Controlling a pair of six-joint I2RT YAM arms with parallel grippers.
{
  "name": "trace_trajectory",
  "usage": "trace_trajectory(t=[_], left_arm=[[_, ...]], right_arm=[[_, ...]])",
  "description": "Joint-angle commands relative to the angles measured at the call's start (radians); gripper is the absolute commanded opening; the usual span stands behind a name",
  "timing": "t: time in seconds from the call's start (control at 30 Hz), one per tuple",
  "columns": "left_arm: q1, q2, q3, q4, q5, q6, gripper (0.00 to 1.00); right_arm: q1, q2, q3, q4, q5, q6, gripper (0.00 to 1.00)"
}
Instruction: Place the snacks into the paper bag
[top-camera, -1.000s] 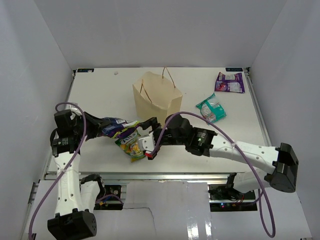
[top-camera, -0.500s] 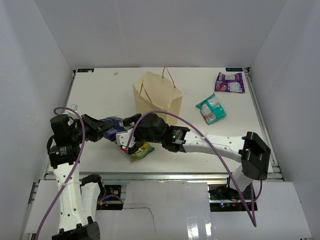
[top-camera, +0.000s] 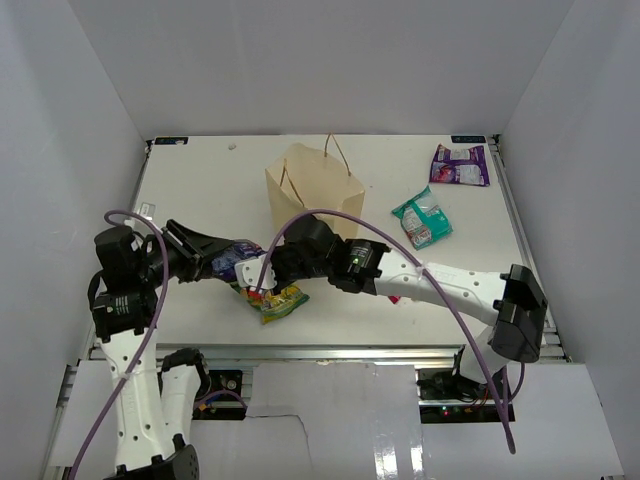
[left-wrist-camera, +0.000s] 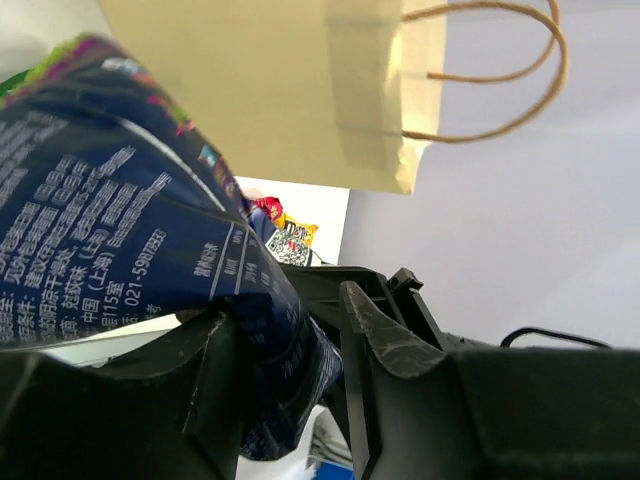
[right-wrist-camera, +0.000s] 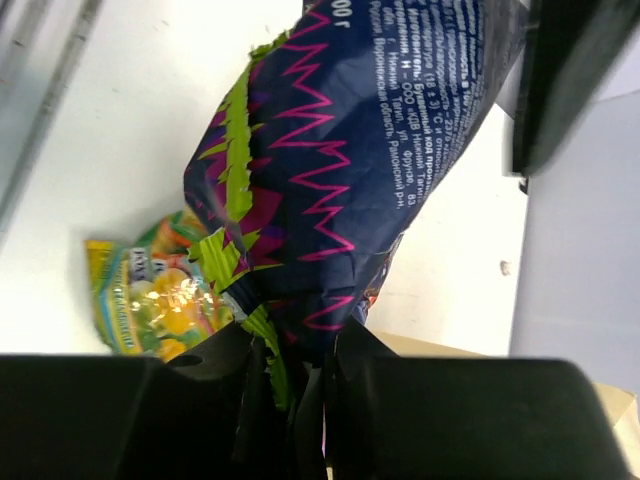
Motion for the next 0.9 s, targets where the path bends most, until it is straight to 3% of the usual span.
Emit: trace_trajectory(t=[0.0, 0.13, 0.47, 0.6, 0.87], left_arm=[[-0.001, -0.003, 0.113, 0.096, 0.047, 0.013, 0.52], [-0.001, 0.029, 0.248, 0.020, -0.029, 0.097, 0.69], [0.000, 0.006, 0.568, -0.125, -0.436, 0.211, 0.88], [-0.003, -0.044, 0.583, -0.132, -0.565, 0.218, 0.94], [-0.003, -0.117, 0.467, -0.126, -0.625, 0.191, 0.94]], right_arm=[[0.007, -0.086, 0.056, -0.044, -0.167, 0.041, 0.08], [-0.024, -0.113, 0.102, -0.056, -0.230, 0.139, 0.08], [-0.145, -0.098, 0.343, -0.050, -0.380, 0.375, 0.08], [-0.182, -0.073, 0.476, -0.038, -0.411, 0.443, 0.08], [-0.260, -0.034, 0.751, 0.053, -0.347, 0.556, 0.08]])
